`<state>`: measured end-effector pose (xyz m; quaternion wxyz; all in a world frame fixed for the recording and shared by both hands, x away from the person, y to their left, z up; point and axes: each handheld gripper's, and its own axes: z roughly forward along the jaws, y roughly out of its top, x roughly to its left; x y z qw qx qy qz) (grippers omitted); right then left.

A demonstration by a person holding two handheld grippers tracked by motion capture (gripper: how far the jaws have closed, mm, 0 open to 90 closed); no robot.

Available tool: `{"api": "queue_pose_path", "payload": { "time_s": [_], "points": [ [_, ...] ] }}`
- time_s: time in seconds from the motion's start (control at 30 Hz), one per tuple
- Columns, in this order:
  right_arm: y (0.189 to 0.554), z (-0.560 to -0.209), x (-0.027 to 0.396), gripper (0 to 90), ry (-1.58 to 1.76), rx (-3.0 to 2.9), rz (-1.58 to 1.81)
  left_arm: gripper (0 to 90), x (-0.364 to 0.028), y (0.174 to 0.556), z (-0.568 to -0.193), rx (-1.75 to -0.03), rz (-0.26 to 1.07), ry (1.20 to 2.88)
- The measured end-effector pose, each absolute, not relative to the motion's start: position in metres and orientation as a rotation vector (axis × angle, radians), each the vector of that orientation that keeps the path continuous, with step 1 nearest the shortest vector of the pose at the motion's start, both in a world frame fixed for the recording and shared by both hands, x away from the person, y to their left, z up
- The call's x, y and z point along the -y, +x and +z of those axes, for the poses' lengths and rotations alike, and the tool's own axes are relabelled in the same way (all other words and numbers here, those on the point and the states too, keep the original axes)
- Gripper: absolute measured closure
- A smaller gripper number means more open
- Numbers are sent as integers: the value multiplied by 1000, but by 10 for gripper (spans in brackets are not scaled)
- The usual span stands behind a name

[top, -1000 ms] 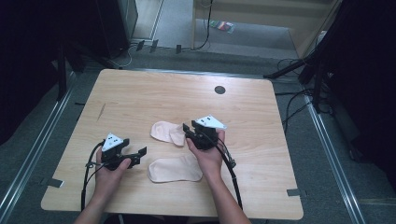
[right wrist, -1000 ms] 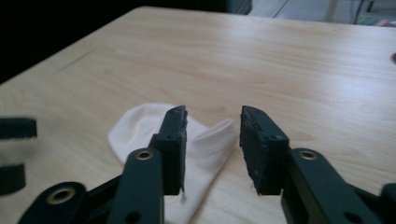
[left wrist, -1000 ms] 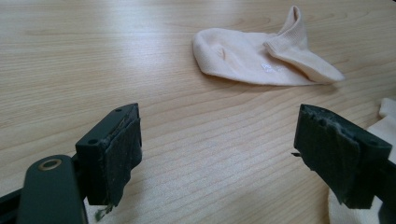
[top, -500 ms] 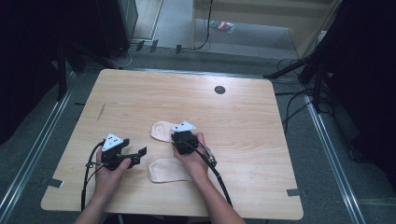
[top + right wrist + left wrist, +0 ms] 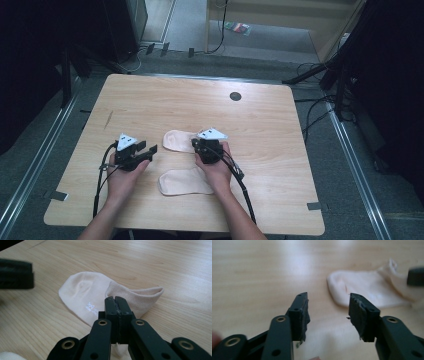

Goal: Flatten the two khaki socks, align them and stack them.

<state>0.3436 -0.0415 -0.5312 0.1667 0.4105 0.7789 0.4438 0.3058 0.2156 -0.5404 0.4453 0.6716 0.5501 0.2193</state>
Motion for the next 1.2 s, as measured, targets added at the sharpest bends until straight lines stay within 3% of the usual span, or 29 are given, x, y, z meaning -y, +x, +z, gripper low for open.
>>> {"api": "queue_pose_path", "payload": {
  "time_s": [0.07,0.27,0.3,0.33,0.37,0.43,0.67,0.8,0.97,1.0,1.07,1.13,1.2],
  "points": [
    [343,-533,41,899,1166,-2231,1267,583,-207,321,-540,-1357,519,1672],
    [343,-536,45,897,1174,-2236,1286,661,-185,344,-550,-1368,477,1828],
    [343,-535,46,896,1175,-2241,1291,695,-185,344,-550,-1371,488,1814],
    [342,-535,50,893,1177,-2227,1300,815,-188,345,-550,-1391,482,1810],
    [342,-534,52,892,1183,-2220,1306,877,-188,345,-550,-1391,482,1810],
    [342,-534,55,890,1197,-2208,1320,889,-192,345,-552,-1385,432,1809],
    [341,-535,96,873,1407,-2091,1246,900,-190,339,-551,-1350,449,1836],
    [336,-536,126,787,1569,-1979,1169,892,-191,336,-551,-1325,427,1814],
    [335,-526,139,694,1567,-1916,1304,627,-196,331,-549,-1267,409,1735],
    [336,-524,136,674,1542,-1926,1328,620,-199,333,-549,-1285,398,1709],
    [338,-520,125,608,1509,-1950,1376,633,-199,336,-549,-1321,397,1688],
    [350,-522,101,543,1472,-2026,1403,729,-197,338,-550,-1328,393,1706],
    [353,-524,96,551,1471,-2043,1382,769,-193,339,-551,-1332,407,1743]
  ]
}}
